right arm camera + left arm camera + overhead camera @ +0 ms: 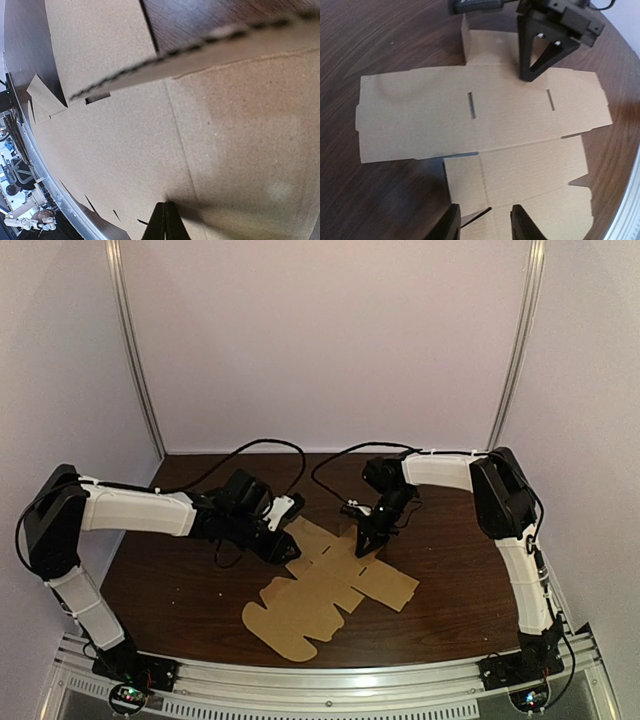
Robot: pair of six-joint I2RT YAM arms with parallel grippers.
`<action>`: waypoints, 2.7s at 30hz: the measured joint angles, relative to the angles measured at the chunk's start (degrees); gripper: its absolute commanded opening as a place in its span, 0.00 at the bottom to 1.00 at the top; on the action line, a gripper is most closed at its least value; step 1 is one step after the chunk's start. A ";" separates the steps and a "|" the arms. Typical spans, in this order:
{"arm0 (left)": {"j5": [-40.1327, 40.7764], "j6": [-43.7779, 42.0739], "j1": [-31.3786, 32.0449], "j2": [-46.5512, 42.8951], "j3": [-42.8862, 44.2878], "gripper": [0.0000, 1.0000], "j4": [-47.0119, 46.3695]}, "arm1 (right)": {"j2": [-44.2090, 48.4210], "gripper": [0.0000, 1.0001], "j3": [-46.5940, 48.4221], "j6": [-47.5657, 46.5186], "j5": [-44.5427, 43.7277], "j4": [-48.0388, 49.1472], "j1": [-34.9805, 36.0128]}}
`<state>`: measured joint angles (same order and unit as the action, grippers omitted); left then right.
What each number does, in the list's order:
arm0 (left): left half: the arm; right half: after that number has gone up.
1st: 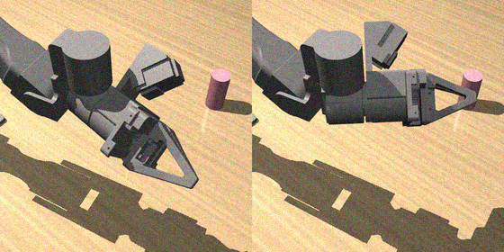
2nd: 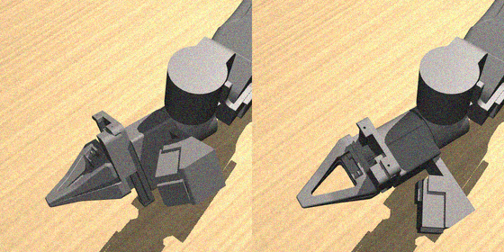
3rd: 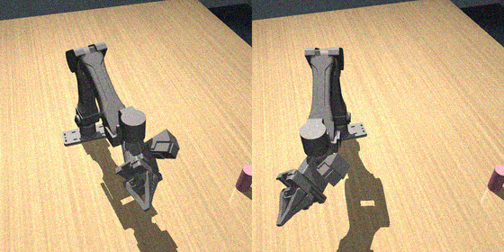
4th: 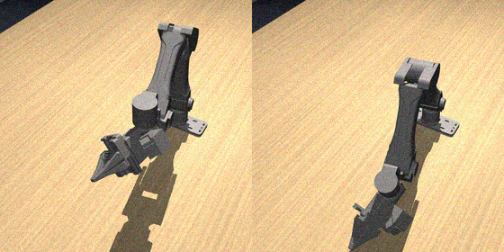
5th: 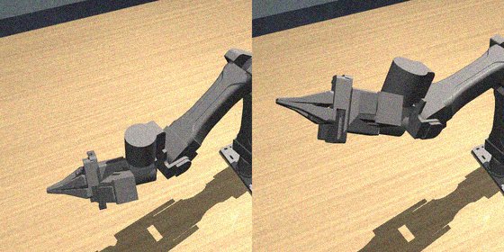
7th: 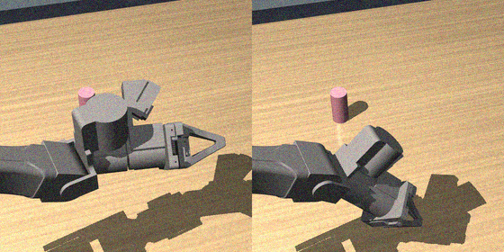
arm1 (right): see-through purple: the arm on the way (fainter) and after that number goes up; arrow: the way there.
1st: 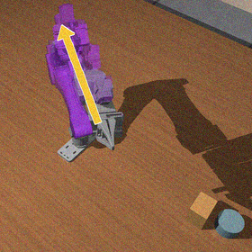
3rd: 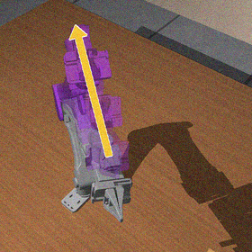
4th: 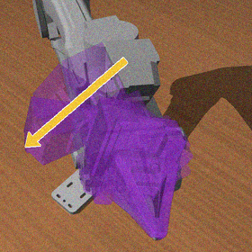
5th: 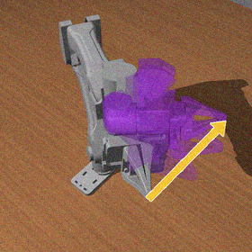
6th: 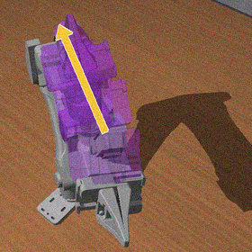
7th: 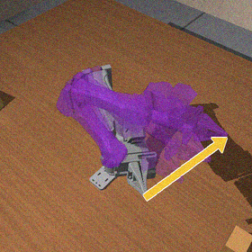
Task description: Fold the paper box
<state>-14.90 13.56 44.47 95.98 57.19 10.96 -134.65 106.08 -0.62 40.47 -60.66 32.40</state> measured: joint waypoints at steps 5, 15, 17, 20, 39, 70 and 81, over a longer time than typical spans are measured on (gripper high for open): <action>5.86 2.99 -1.40 0.83 -1.25 0.09 2.40 | 0.17 0.02 -0.33 -0.02 0.00 0.31 0.00; 8.70 4.90 -2.43 7.21 0.48 0.04 4.98 | 0.20 0.01 -0.39 0.00 0.04 0.39 0.00; 7.56 5.14 -2.43 7.89 0.50 0.04 4.92 | 0.20 0.01 -0.42 0.00 0.07 0.39 0.00; 5.01 5.53 -2.43 8.17 0.50 0.04 3.76 | 0.24 0.00 -0.59 0.02 0.26 0.57 -0.02; -6.08 6.51 -0.28 8.17 0.94 0.01 -2.36 | 0.24 0.00 -0.61 0.02 0.42 0.55 -0.04; -15.74 6.47 4.68 7.58 -0.90 0.00 -4.72 | 0.24 0.00 -1.09 0.02 0.96 0.76 -0.02; -18.58 5.90 6.88 13.27 4.22 0.00 -4.94 | 0.24 0.00 -1.09 0.02 1.03 0.76 -0.02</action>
<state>-33.47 19.46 51.35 109.25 61.41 6.02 -134.41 104.99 -0.60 41.50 -59.90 32.38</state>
